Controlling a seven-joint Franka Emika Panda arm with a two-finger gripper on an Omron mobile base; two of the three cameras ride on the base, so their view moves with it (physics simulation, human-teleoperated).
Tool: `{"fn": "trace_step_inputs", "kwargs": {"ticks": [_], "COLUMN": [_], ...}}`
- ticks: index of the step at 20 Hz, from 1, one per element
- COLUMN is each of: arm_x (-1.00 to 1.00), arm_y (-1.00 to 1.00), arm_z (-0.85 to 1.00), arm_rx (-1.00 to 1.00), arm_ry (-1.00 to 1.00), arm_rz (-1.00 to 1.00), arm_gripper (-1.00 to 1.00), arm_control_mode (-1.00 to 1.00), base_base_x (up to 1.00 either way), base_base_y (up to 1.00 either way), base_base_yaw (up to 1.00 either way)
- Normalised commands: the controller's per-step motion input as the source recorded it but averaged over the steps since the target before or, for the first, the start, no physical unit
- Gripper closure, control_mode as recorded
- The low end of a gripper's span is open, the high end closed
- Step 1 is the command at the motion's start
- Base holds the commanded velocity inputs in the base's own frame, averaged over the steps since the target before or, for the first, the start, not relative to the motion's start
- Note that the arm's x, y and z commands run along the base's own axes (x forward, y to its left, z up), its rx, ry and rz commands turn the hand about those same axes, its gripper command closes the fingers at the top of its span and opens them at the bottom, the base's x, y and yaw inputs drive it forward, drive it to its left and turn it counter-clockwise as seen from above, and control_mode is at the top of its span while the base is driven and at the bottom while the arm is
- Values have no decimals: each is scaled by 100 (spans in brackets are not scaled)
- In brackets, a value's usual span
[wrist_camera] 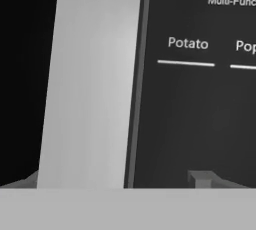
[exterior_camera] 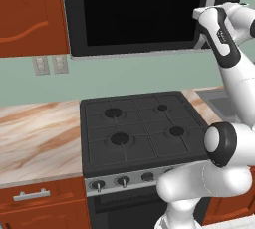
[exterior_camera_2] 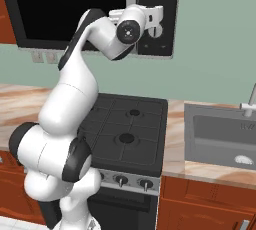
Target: The microwave is finished heating the steak and lemon wedge. Take the bowl containing the food and place it on the dining counter.
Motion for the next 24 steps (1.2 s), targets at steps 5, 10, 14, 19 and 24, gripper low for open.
{"fn": "trace_step_inputs", "kwargs": {"ticks": [5, 10, 14, 19, 24], "arm_x": [9, 0, -7, -35, -85], "arm_y": [0, 0, 0, 6, 23], "arm_z": [0, 0, 0, 1, 21], "arm_rx": [0, 0, 0, 0, 0], "arm_ry": [0, 0, 0, 0, 0], "arm_rz": [0, 0, 0, 0, 0], "arm_gripper": [100, 100, 100, 100, 100], "arm_control_mode": [-100, -100, -100, -100, -100], "base_base_x": [0, 0, 0, 0, 0], "base_base_y": [0, 0, 0, 0, 0], "base_base_yaw": [0, 0, 0, 0, 0]}}
